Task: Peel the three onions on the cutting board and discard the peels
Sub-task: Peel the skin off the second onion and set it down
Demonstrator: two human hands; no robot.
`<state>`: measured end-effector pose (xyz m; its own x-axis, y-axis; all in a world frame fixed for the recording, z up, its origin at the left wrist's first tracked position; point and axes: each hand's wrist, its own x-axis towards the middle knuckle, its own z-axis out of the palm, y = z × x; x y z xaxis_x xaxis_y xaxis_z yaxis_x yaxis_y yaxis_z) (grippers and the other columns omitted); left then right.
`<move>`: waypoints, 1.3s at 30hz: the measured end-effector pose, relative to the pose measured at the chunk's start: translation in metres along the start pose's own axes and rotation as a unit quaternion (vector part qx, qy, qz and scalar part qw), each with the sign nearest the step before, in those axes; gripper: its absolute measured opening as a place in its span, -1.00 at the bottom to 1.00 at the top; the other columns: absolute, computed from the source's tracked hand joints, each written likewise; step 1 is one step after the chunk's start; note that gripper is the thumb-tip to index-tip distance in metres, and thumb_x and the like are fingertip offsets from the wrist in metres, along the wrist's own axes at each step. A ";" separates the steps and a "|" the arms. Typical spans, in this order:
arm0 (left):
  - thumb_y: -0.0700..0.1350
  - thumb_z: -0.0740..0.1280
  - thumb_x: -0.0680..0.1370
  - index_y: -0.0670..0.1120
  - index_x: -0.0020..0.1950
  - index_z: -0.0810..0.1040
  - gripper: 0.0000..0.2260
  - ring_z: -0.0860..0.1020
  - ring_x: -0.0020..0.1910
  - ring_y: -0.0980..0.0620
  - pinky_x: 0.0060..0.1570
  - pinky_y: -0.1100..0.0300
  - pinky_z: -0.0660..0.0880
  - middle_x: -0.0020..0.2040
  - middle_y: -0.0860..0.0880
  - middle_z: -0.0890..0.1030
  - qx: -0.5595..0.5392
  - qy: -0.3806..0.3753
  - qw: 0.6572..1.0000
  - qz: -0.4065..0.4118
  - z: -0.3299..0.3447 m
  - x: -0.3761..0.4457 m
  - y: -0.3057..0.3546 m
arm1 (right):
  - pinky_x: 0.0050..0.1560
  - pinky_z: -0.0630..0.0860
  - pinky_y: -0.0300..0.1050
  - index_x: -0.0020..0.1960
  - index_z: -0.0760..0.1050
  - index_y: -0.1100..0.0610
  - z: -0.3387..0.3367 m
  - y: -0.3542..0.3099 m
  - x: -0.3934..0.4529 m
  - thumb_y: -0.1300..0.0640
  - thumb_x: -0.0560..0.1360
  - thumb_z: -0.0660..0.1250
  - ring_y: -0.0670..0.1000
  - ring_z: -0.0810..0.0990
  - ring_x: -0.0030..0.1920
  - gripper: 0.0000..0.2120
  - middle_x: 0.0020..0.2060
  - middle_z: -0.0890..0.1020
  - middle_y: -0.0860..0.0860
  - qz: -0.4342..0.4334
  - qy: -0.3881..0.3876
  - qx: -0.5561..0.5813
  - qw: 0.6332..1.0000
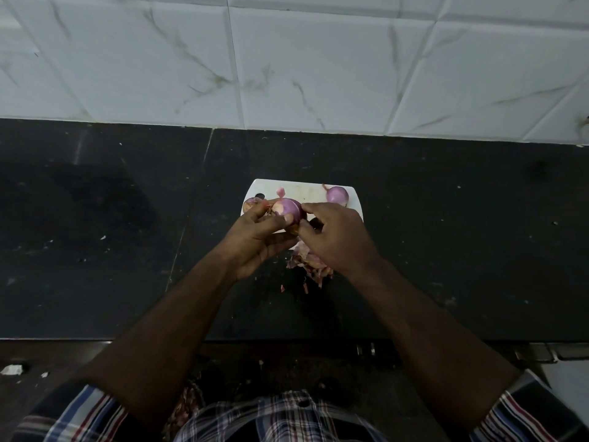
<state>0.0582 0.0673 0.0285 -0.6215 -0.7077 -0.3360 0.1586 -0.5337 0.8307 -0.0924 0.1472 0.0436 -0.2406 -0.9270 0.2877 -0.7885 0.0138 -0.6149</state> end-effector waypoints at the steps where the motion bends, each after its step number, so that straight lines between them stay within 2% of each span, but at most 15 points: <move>1: -0.28 0.37 0.57 -0.18 0.39 0.47 -0.62 0.67 0.05 -0.09 0.21 -0.07 0.58 -0.02 0.02 0.74 -0.003 0.000 1.000 0.003 0.001 0.000 0.000 | -0.06 0.55 -0.16 0.15 0.63 0.11 0.001 0.001 0.000 0.10 0.51 0.31 -0.03 0.63 -0.11 -0.75 -0.10 0.71 0.02 -0.007 0.002 -0.006 1.000; 5: -0.29 0.37 0.57 -0.21 0.38 0.47 -0.62 0.65 0.11 -0.14 0.20 -0.07 0.58 0.04 -0.09 0.71 -0.005 0.000 1.000 0.007 0.002 0.000 0.001 | -0.16 0.42 -0.25 0.10 0.63 0.07 0.009 0.003 0.002 0.08 0.52 0.29 -0.11 0.51 -0.21 -0.79 -0.17 0.68 -0.01 -0.014 0.021 -0.035 0.999; 7: -0.30 0.37 0.57 -0.20 0.36 0.49 -0.65 0.66 0.12 -0.14 0.21 -0.08 0.58 0.05 -0.09 0.71 -0.005 -0.003 1.000 0.009 0.004 -0.001 0.001 | -0.17 0.32 -0.31 0.11 0.64 0.07 0.013 0.005 0.003 0.05 0.54 0.29 -0.07 0.57 -0.18 -0.77 -0.16 0.69 -0.01 -0.009 0.034 -0.061 0.998; 10: -0.30 0.37 0.57 -0.17 0.29 0.53 -0.71 0.67 0.08 -0.11 0.19 -0.06 0.59 0.05 -0.10 0.71 -0.004 -0.005 1.000 0.016 0.005 0.001 0.002 | -0.18 0.38 -0.22 0.12 0.65 0.13 0.017 0.005 0.005 0.06 0.53 0.32 0.04 0.64 -0.12 -0.75 -0.16 0.70 0.04 -0.005 0.057 -0.091 0.994; 13: -0.31 0.36 0.58 -0.19 0.31 0.52 -0.70 0.68 0.05 -0.09 0.15 -0.03 0.61 0.06 -0.12 0.70 -0.011 -0.003 1.000 0.018 0.007 0.002 0.004 | -0.26 0.35 -0.21 0.08 0.65 0.18 0.018 0.001 0.006 0.09 0.54 0.33 0.08 0.65 -0.19 -0.77 -0.20 0.69 0.08 -0.013 0.066 -0.116 0.991; 16: -0.31 0.35 0.59 -0.16 0.26 0.54 -0.75 0.69 -0.02 -0.06 0.16 -0.03 0.60 0.00 -0.09 0.71 0.001 0.000 1.000 0.020 0.010 0.001 0.004 | -0.22 0.35 -0.18 0.06 0.61 0.21 0.013 0.000 0.008 0.12 0.58 0.27 0.13 0.63 -0.16 -0.79 -0.16 0.67 0.11 -0.015 0.023 -0.132 0.991; 18: -0.31 0.35 0.58 -0.11 0.25 0.54 -0.74 0.70 -0.05 -0.06 0.16 -0.03 0.59 -0.04 -0.04 0.73 0.011 -0.001 1.000 0.022 0.010 -0.001 0.003 | -0.11 0.47 -0.10 0.08 0.59 0.21 0.006 0.001 0.010 0.15 0.60 0.20 0.14 0.61 -0.09 -0.77 -0.09 0.66 0.13 0.012 -0.031 -0.112 0.993; 20: -0.31 0.35 0.58 -0.09 0.31 0.52 -0.68 0.70 -0.05 -0.07 0.13 -0.01 0.61 -0.05 -0.05 0.73 0.004 -0.001 1.000 0.018 0.009 -0.001 0.002 | -0.01 0.56 -0.09 0.10 0.64 0.19 0.001 0.000 0.008 0.19 0.59 0.22 0.07 0.64 -0.07 -0.76 -0.08 0.70 0.10 0.030 0.007 -0.048 0.998; 21: -0.30 0.35 0.58 -0.11 0.34 0.50 -0.66 0.70 -0.06 -0.07 0.09 0.02 0.64 -0.05 -0.07 0.73 -0.001 0.002 1.000 0.016 0.008 -0.001 0.003 | 0.05 0.56 -0.14 0.14 0.66 0.16 -0.001 0.000 0.007 0.20 0.59 0.25 0.01 0.66 -0.03 -0.76 -0.04 0.72 0.07 0.042 0.036 -0.013 0.998; 22: -0.30 0.36 0.58 -0.13 0.36 0.49 -0.64 0.70 -0.05 -0.07 0.05 0.05 0.65 -0.05 -0.09 0.73 -0.004 0.004 1.000 0.015 0.007 -0.001 0.004 | 0.08 0.56 -0.20 0.18 0.65 0.14 -0.001 0.000 0.006 0.19 0.58 0.28 -0.04 0.67 0.01 -0.76 0.01 0.72 0.04 0.055 0.048 0.021 0.997; 24: -0.29 0.37 0.57 -0.12 0.35 0.50 -0.65 0.70 -0.03 -0.08 -0.02 0.09 0.65 -0.02 -0.10 0.72 -0.009 0.002 1.000 0.018 0.007 -0.001 0.005 | 0.11 0.57 -0.20 0.22 0.64 0.09 0.001 0.002 0.003 0.16 0.57 0.34 -0.10 0.67 0.04 -0.75 0.05 0.72 -0.02 0.061 0.045 0.067 0.995; 29: -0.32 0.37 0.56 -0.02 0.31 0.54 -0.64 0.69 -0.02 -0.09 -0.04 0.11 0.64 0.05 -0.14 0.70 -0.005 -0.006 1.000 0.025 0.008 0.000 0.006 | 0.07 0.61 -0.03 0.19 0.64 0.09 0.009 -0.001 0.002 0.21 0.53 0.34 -0.06 0.67 0.02 -0.74 0.01 0.72 -0.01 0.039 0.077 0.054 0.995; 33: -0.33 0.34 0.57 -0.06 0.30 0.54 -0.67 0.69 -0.05 -0.09 0.10 0.01 0.63 0.05 -0.13 0.69 0.010 -0.012 1.000 0.021 0.007 0.000 0.004 | -0.06 0.62 0.01 0.20 0.60 0.11 0.007 -0.003 0.004 0.21 0.49 0.36 -0.05 0.65 -0.11 -0.72 -0.12 0.68 -0.03 0.062 0.079 0.039 0.994; 36: -0.33 0.31 0.58 -0.11 0.35 0.50 -0.64 0.68 -0.07 -0.10 0.10 -0.02 0.62 0.05 -0.15 0.67 0.018 -0.012 1.000 0.014 0.004 0.000 0.005 | -0.11 0.63 -0.04 0.21 0.59 0.10 0.005 -0.005 0.005 0.21 0.48 0.37 -0.09 0.63 -0.17 -0.70 -0.19 0.64 -0.08 0.056 0.068 0.043 0.995; 39: -0.31 0.35 0.52 -0.06 0.32 0.52 -0.62 0.67 -0.10 -0.14 0.06 -0.01 0.64 0.04 -0.19 0.66 0.011 -0.018 1.000 0.008 0.001 -0.001 0.005 | -0.15 0.57 -0.19 0.16 0.60 0.10 0.002 -0.004 0.008 0.23 0.48 0.37 -0.15 0.57 -0.22 -0.74 -0.22 0.59 -0.13 0.058 0.070 0.039 0.995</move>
<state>0.0586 0.0660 0.0338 -0.6467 -0.6988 -0.3058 0.1530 -0.5115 0.8455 -0.0900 0.1389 0.0469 -0.4087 -0.8591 0.3080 -0.7062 0.0839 -0.7030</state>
